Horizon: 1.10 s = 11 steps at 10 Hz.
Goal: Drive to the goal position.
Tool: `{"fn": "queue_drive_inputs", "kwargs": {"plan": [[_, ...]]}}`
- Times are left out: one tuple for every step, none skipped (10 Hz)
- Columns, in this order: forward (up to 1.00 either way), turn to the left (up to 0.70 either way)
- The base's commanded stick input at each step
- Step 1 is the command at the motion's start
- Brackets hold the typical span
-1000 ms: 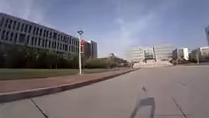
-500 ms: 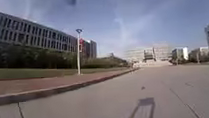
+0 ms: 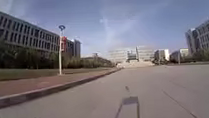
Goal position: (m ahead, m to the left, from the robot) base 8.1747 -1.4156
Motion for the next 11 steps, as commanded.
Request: {"fn": "queue_drive_inputs", "kwargs": {"plan": [[0.7, 0.0], [0.7, 0.0], [0.7, 0.0], [0.7, 0.0], [0.7, 0.0], [0.7, 0.0], [0.7, 0.0], [0.7, 0.0], [0.7, 0.0], [0.7, 0.0], [0.7, 0.0]]}}
